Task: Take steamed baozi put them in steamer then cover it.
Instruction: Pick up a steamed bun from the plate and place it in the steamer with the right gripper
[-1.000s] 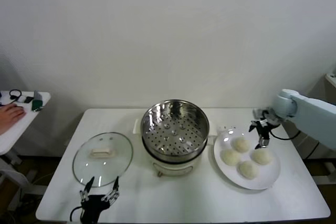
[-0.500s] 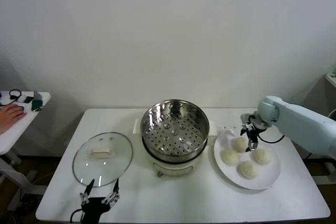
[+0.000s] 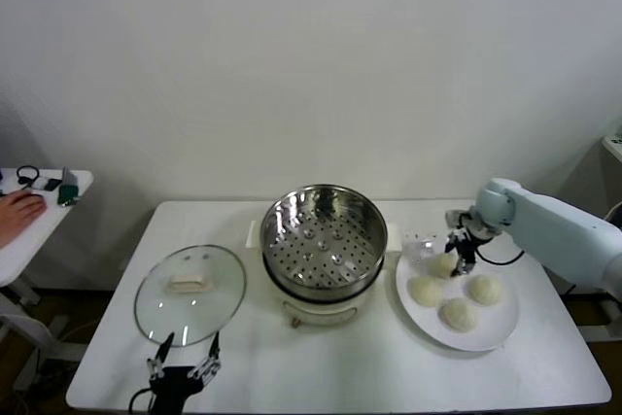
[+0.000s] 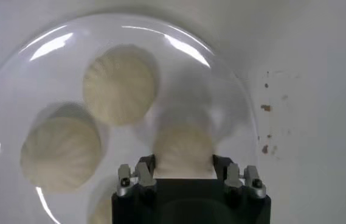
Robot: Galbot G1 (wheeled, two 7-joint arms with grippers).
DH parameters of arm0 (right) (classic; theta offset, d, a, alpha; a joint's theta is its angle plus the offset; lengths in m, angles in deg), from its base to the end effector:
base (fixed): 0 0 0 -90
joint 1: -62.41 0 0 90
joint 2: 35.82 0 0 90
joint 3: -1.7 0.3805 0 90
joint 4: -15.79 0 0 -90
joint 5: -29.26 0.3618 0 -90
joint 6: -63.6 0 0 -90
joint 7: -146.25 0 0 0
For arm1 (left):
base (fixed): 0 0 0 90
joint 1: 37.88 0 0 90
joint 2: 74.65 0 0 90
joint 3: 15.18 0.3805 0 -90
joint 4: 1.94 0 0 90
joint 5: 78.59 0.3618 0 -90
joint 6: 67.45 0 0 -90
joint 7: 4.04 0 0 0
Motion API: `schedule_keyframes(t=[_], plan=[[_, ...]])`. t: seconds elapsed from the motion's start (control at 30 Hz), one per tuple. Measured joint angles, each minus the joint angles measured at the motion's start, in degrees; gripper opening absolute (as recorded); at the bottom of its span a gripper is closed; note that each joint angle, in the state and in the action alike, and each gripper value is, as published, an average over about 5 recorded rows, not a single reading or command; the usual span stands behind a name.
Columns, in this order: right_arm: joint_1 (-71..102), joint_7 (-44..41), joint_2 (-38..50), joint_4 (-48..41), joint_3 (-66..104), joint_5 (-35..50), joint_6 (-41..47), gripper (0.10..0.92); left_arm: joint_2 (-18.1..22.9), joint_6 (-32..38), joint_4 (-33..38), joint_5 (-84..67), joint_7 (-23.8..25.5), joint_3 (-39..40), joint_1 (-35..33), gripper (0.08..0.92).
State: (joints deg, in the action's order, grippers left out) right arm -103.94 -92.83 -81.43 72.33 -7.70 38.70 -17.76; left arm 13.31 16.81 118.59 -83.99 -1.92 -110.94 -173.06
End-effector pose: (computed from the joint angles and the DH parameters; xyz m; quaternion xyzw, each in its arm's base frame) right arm 0.5935 -0.1929 -0.1949 0.4827 -0.5455 0.5277 0.4370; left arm 0.0799 0.0383 -0.3577 0.0163 -0.9845 0.0068 0.1743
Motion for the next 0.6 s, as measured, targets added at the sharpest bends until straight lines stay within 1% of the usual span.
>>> schedule_keyframes(t=[0.17, 0.37, 0.5, 0.6], plan=[[-10.9, -0.9, -0.3, 4.1, -6.6, 3.8, -3.0, 0.659, -0.1, 0.0, 0.2, 0.1, 0.0, 0.2, 0.1, 0.823], [-24.6, -1.2, -2.7, 10.6, -13.4, 8.4, -8.9, 0.660, -0.4, 0.1, 0.5, 0.1, 0.0, 0.1, 0.3, 0.823], [-30.8, -0.1, -5.1, 16.1, -16.4, 9.1, -13.7, 0.666, -0.5, 0.1, 0.7, 0.1, 0.0, 0.0, 0.4, 0.823], [-33.3, 1.4, -7.3, 20.2, -17.9, 8.1, -17.4, 0.670, -0.5, 0.1, 0.9, 0.1, 0.0, 0.1, 0.3, 0.823]])
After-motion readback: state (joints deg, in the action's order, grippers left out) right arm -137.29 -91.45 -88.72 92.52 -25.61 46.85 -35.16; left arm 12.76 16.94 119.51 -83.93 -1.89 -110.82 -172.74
